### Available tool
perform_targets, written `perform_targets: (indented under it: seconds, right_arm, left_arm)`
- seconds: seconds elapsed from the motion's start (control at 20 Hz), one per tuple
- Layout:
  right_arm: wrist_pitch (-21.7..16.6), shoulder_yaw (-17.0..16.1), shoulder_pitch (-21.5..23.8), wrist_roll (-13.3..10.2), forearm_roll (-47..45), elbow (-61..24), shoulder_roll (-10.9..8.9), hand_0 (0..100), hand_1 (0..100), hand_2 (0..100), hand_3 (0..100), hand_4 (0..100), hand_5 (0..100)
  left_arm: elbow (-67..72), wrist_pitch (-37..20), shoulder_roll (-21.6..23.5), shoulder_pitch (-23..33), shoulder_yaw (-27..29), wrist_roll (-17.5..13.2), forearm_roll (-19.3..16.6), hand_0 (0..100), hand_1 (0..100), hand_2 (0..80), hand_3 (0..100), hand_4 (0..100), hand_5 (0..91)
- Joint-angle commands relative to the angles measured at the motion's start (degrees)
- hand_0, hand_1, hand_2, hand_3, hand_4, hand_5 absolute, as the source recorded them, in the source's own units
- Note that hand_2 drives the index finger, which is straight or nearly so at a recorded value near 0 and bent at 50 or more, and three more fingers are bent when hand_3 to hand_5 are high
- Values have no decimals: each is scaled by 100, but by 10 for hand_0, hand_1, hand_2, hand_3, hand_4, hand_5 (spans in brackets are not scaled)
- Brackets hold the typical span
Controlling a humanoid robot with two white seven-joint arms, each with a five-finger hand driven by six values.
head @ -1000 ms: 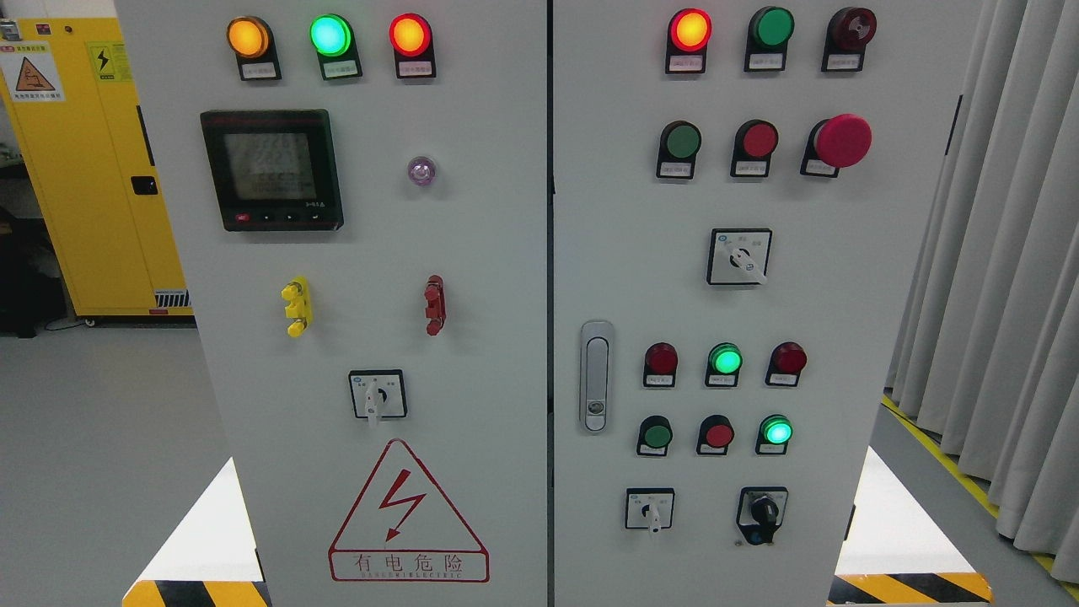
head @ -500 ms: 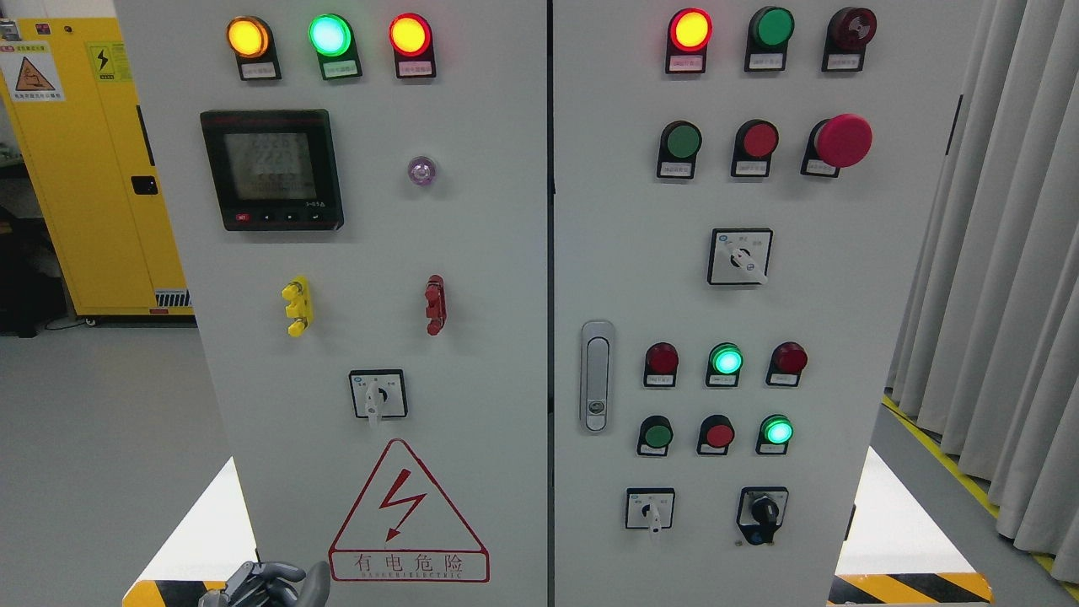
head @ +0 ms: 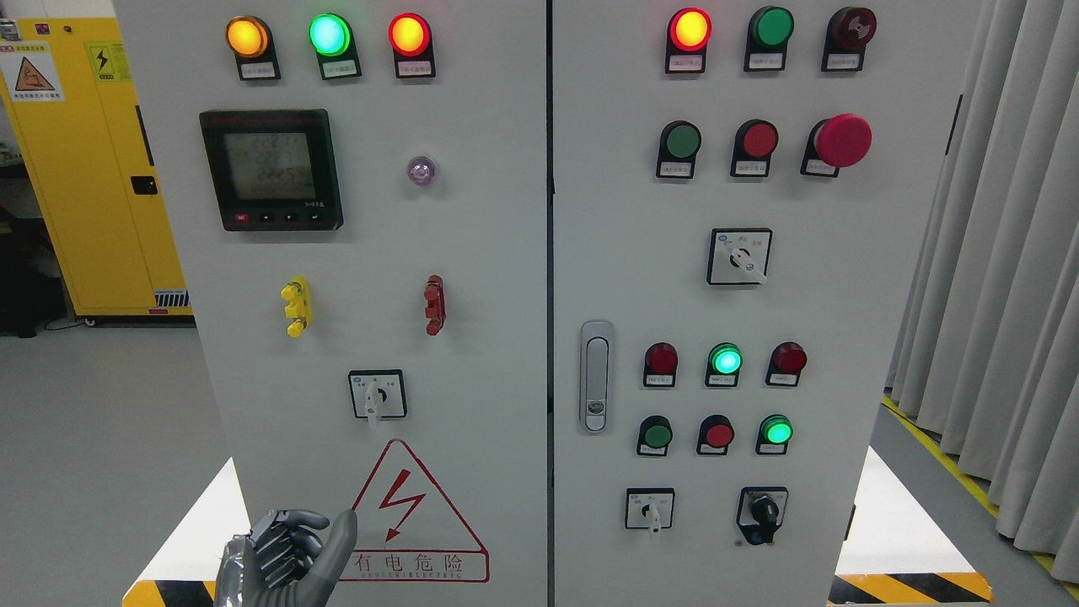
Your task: Turn on light switch 1
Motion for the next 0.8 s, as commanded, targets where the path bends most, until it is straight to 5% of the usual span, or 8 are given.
perform_targets:
  seconds: [0.0,0.75]
  right_arm:
    - [-5,0,0,4,0,0,0,0,500,40,0,0,0]
    - [-5,0,0,4,0,0,0,0,500,40,0,0,0]
  left_arm:
    - [-43,242,-288,-288,-166,12,-140,141,716,592,855,896,875]
    - [-25,700,-464,-657,-193,275,-290,167,716,591,855,894,875]
